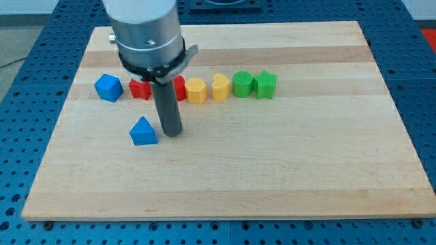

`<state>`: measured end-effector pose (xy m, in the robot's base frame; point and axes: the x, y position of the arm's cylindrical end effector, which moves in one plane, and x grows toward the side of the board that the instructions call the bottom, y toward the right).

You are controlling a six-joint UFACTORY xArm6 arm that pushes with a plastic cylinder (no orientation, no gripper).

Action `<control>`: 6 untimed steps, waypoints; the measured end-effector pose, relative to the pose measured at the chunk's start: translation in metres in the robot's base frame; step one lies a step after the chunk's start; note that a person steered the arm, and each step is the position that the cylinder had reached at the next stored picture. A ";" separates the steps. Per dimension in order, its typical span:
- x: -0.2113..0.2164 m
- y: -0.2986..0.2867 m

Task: Move the arm to the left center of the board

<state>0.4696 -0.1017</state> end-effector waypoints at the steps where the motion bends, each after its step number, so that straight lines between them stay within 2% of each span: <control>1: -0.038 -0.035; 3: -0.027 -0.159; 4: -0.068 -0.199; 5: -0.106 -0.178; 6: -0.111 -0.127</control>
